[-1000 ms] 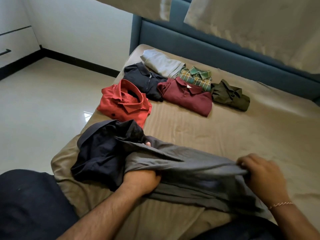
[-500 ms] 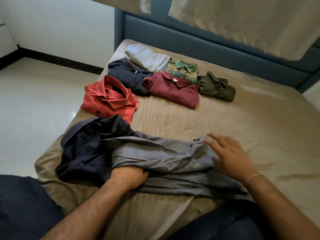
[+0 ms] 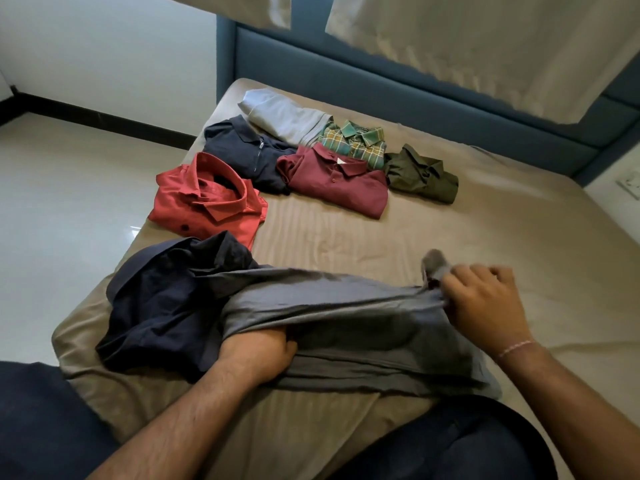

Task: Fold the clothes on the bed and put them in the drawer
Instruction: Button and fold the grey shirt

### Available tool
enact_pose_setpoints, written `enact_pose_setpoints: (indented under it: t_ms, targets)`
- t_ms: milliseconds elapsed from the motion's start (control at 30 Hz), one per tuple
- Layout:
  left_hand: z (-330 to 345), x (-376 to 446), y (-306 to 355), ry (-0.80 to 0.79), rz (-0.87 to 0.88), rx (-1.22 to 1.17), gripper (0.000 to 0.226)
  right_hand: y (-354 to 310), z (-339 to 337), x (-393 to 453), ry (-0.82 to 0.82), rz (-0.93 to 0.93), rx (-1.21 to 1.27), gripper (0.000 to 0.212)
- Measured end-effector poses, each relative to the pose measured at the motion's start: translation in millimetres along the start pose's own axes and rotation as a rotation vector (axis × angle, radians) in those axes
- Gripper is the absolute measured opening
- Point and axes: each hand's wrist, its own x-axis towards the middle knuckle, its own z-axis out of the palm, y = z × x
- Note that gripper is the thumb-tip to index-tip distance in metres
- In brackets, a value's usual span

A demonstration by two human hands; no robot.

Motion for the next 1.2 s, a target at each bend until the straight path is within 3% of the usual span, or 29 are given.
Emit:
enact_pose_setpoints:
  t_ms: [67,167,200,267,367,467,533,600,667,733,767,833,967,1133,1200]
  targets:
    - [2,1,2,0.019,0.028,-0.019,0.074,-3,0,-24,-0.295,-0.071,0.034,0.034]
    - [0,-3,2,-0.064,0.069,-0.035,0.069,-5,-6,-45,-0.944,-0.085,0.193,0.023]
    - [-4,-7,2,-0.117,0.092,-0.029,0.065,-2,-9,-46,-1.069,-0.057,0.300,0.028]
    - [-18,-21,6,-0.200,0.163,0.019,0.054,0,-15,-40,-1.027,0.006,0.484,0.031]
    - [-39,-43,11,-0.209,0.342,0.122,0.045,-6,-13,-16,-0.631,0.171,0.621,0.021]
    - [-56,-45,9,0.141,0.408,-0.098,0.041,-22,7,12,-0.439,0.235,0.737,0.014]
    - [-61,-32,-1,0.456,0.408,-0.245,0.034,-32,28,23,-0.492,0.238,0.787,0.004]
    - [-66,-14,-24,0.580,0.348,-0.095,0.037,-45,48,26,-0.590,0.195,0.813,0.028]
    - [-72,2,-51,0.470,0.250,0.054,0.051,-52,58,22,-0.642,0.176,0.794,0.040]
    - [-80,14,-80,0.347,0.223,0.134,0.058,-51,67,16,-0.661,0.164,0.770,0.026]
    - [-85,17,-93,0.306,0.244,0.151,0.054,-48,69,13,-0.669,0.175,0.778,0.020]
    - [-95,23,-113,0.278,0.316,0.143,0.036,-37,74,11,-0.670,0.220,0.808,0.030]
    - [-120,31,-135,0.221,0.348,-0.185,0.010,-15,73,3,-0.789,0.333,0.924,0.018]
    - [-133,45,-133,0.199,0.271,-0.410,0.021,20,92,-15,-0.926,0.388,0.781,0.018]
    - [-130,56,-135,0.212,0.184,-0.393,0.030,24,91,-21,-0.876,0.517,0.895,0.021]
